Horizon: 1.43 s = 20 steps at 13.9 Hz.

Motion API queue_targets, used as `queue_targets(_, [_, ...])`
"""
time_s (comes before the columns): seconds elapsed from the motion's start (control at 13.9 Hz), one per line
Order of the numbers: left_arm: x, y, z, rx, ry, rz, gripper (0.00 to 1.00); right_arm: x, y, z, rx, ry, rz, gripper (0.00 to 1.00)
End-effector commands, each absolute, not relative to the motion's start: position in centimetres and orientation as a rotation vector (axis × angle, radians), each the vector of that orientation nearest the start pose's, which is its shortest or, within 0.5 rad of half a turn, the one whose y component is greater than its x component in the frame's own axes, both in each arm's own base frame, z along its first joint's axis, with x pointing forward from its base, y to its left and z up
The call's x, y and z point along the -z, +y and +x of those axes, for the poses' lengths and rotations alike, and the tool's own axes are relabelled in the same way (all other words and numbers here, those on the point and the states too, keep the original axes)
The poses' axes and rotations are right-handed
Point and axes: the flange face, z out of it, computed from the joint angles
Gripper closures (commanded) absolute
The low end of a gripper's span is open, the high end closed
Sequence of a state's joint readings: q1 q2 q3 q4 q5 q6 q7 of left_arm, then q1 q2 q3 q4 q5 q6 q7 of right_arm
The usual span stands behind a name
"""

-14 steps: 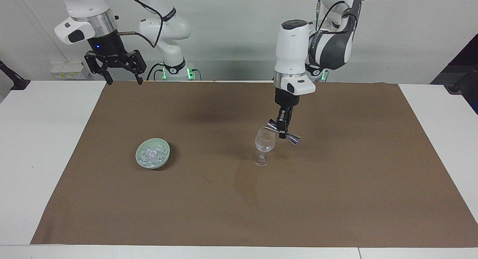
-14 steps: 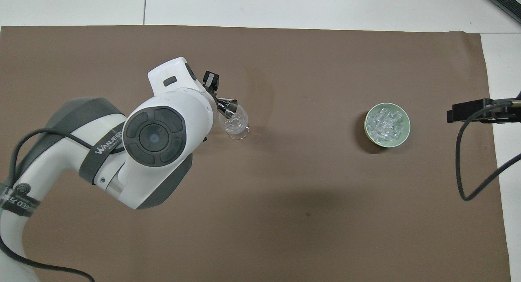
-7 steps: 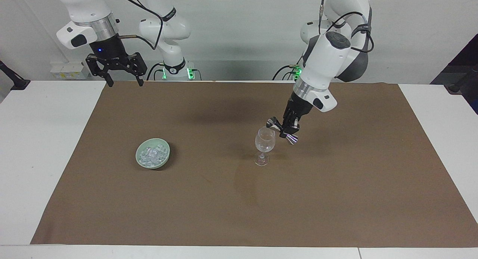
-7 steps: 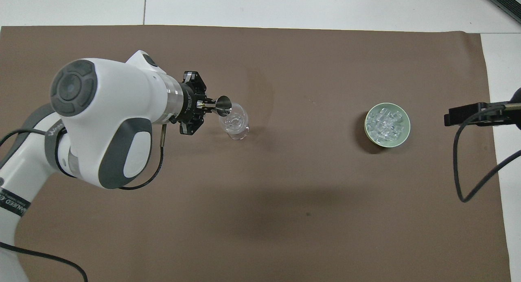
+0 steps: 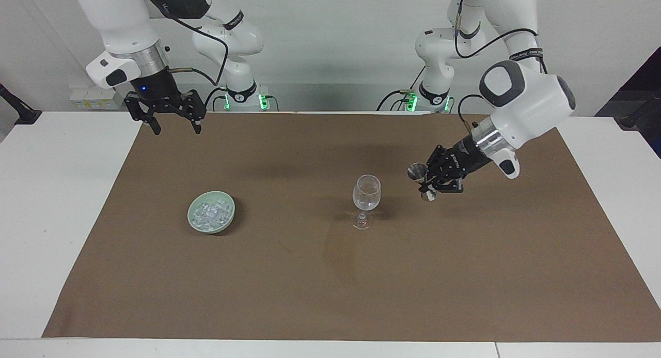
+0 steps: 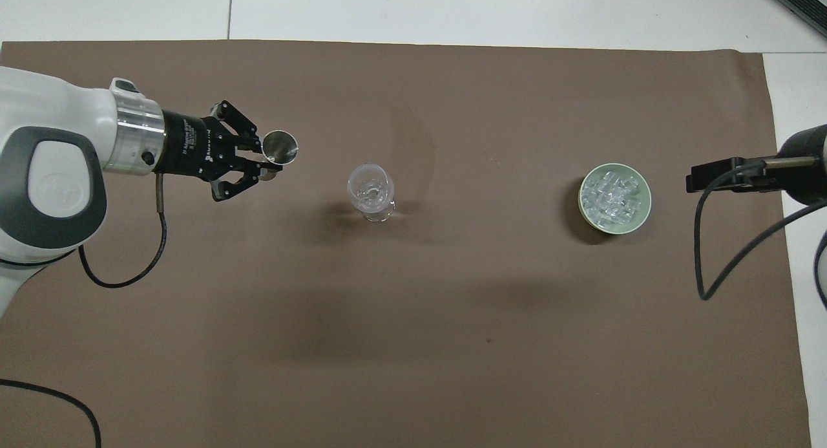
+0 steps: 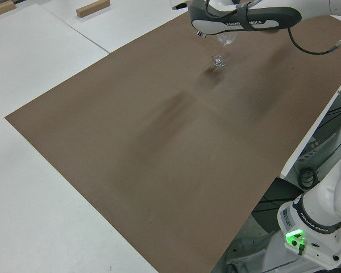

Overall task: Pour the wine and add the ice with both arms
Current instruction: 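Carry the dark cup back with the left gripper while the right gripper reaches the ice, then set down the dark cup with the left gripper while the right gripper grasps the ice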

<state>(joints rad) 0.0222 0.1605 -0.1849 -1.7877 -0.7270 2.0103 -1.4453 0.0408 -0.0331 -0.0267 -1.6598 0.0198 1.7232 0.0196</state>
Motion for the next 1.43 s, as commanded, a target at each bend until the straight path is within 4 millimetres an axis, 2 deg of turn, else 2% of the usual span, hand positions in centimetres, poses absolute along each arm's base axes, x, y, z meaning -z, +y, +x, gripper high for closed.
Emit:
queue_targets(0.0, [-46.7,-8.8,60.4,0.723,1.785,1.718,1.00,-57.6,0.3,57.2,0.189,-0.023,-3.121,0.00])
queue_targets(0.14, [-44.4,-5.7,59.8,0.778,1.770,1.671,1.00,-54.9,0.2,57.7,0.192,-0.013,-3.122,0.00])
queue_targets(0.29, [-42.6,-4.4,59.2,0.807,1.803,1.635,1.00,-51.7,-0.1,58.1,0.197,-0.018,-3.123,0.00])
queue_targets(0.5, [-40.0,-0.4,58.5,0.843,1.842,1.455,1.00,-47.3,0.1,59.5,0.226,-0.018,-3.123,0.00])
queue_targets(0.57, [-39.3,1.1,58.1,0.841,1.846,1.416,1.00,-46.4,0.4,59.8,0.261,-0.022,-3.120,0.00])
queue_targets(0.72, [-38.2,1.8,57.7,0.844,1.847,1.377,1.00,-45.2,0.8,59.7,0.252,-0.031,-3.120,0.00])
queue_targets(0.93, [-35.8,3.9,56.6,0.847,1.856,1.292,1.00,-41.2,1.0,60.1,0.283,-0.064,-3.121,0.00])
queue_targets(1.22, [-32.8,7.2,55.8,0.834,1.823,1.272,1.00,-38.1,0.7,58.9,0.250,-0.061,-3.125,0.03])
queue_targets(1.36, [-31.3,8.9,55.5,0.841,1.807,1.238,1.00,-36.7,0.8,58.9,0.262,-0.051,-3.124,0.05])
